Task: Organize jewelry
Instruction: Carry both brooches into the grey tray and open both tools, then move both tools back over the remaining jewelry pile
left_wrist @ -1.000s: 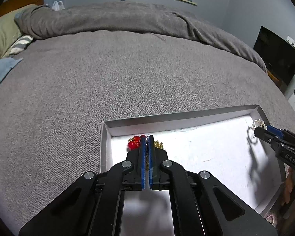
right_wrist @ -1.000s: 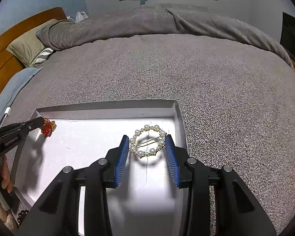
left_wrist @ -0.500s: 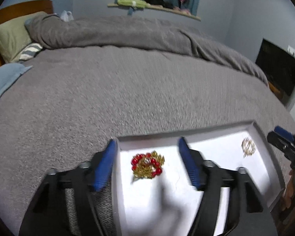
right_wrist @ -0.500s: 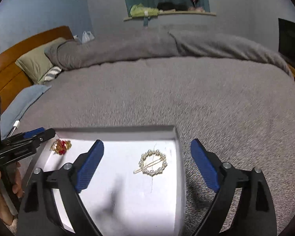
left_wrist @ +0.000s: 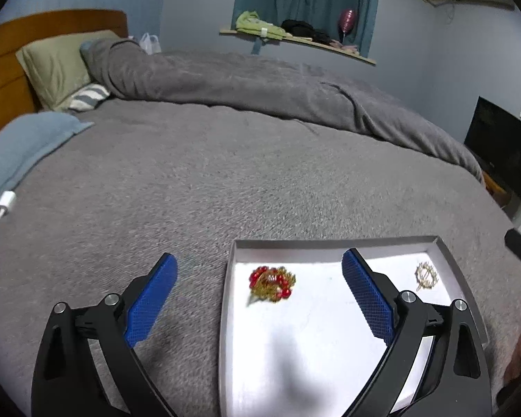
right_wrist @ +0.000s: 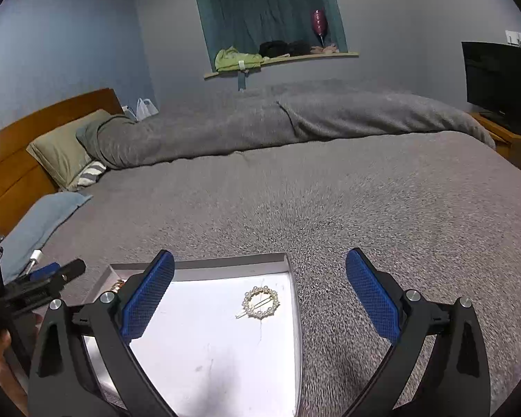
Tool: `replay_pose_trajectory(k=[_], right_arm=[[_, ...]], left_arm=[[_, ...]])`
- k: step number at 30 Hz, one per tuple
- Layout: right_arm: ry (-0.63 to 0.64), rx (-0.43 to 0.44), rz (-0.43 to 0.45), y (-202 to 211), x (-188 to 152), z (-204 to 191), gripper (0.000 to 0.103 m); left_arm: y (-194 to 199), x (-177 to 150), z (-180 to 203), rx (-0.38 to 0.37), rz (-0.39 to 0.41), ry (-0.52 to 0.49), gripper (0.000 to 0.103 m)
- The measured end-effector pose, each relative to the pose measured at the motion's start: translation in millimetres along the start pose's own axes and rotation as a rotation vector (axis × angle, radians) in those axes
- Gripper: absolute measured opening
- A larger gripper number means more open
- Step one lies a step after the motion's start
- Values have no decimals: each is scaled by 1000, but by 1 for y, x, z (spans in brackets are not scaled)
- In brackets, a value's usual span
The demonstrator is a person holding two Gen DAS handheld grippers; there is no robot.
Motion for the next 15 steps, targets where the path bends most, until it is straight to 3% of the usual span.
replay_pose_trajectory(k=[9,15], right_arm=[[-12,9,23,42,-20,-7,98],[2,-13,-25,55,-54,-4,98]], left_arm=[[40,-33,0,12,43,-54,95],[58,-53,-8,3,50,-55,95]])
Point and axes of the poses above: each gripper's, at about its wrist camera, not at the fingertips, and y roughly against the way its jaws point, z to its right, x to its top, the point moved 3 cm from there along -y, roughly the way its jaws point, and after that the axes turned 7 degrees about x, right-handed, at the moved point
